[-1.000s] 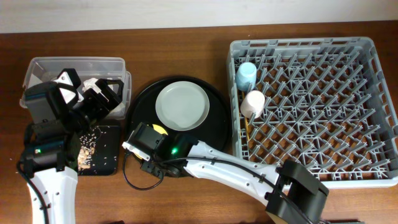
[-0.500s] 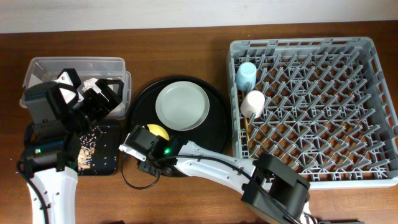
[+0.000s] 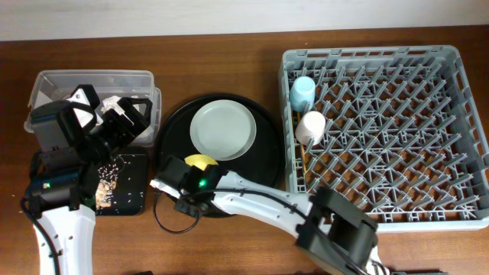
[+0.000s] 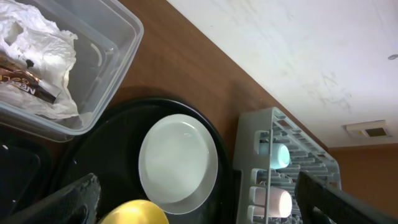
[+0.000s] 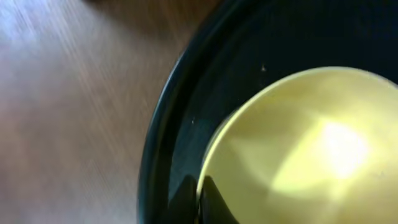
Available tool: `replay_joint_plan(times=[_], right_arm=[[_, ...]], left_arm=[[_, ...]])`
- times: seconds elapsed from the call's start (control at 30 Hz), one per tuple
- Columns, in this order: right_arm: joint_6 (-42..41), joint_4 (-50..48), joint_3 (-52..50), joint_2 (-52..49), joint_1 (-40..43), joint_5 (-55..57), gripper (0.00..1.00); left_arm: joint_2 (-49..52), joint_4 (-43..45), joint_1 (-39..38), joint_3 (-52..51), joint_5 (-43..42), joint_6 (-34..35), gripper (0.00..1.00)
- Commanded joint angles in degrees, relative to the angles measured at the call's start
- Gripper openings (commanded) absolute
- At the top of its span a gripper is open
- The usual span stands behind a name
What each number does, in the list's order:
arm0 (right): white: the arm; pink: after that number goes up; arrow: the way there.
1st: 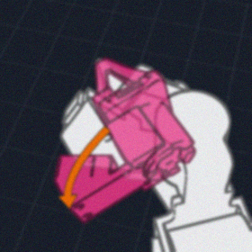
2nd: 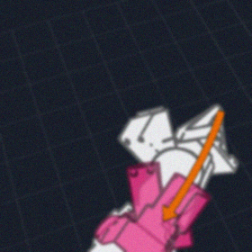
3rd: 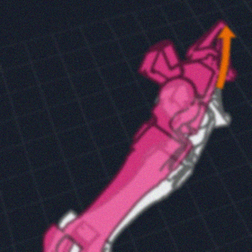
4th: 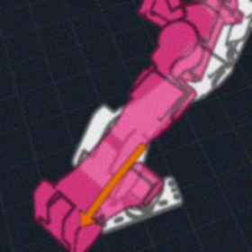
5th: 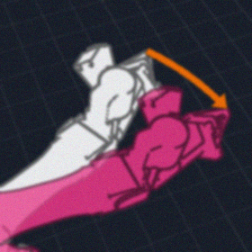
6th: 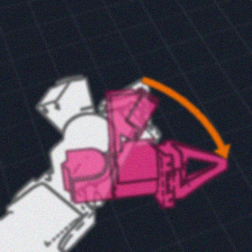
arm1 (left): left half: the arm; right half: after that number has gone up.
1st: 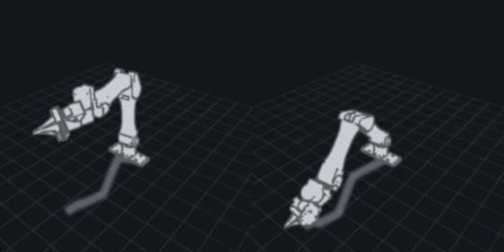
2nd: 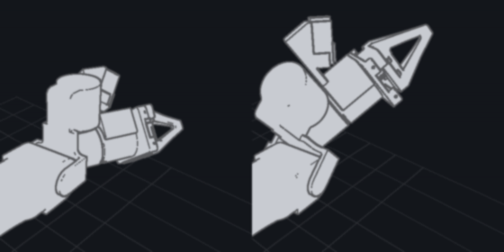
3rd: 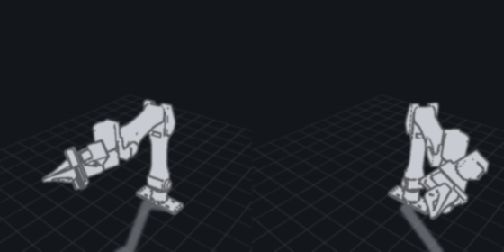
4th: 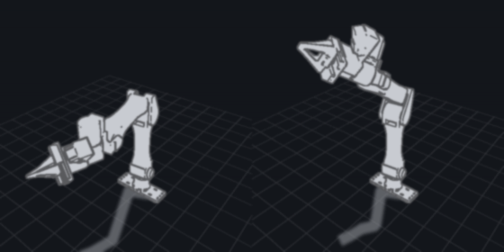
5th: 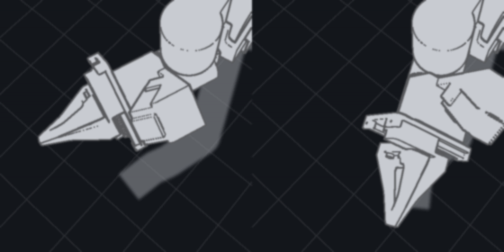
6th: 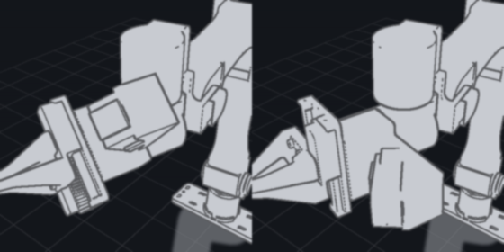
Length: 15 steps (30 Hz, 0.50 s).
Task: Sort waste into correct bins and load items into the dishwasher rack
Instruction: 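Carry the yellow bowl into the rack below the pink cup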
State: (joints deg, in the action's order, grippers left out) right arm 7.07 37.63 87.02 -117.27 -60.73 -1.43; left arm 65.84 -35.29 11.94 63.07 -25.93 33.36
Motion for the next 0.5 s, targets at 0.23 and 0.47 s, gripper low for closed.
replay_joint_plan(times=[0.23,0.47], right_arm=[[-17.77,19.37,5.03,29.11,8.72,-0.07,0.04],[-14.14,27.78,4.74,34.36,34.91,-25.29,0.04]], left_arm=[[-0.28,0.02,0.22,0.79,0.24,-1.36,0.99],[-0.31,0.02,0.22,0.79,0.24,-1.36,0.99]])
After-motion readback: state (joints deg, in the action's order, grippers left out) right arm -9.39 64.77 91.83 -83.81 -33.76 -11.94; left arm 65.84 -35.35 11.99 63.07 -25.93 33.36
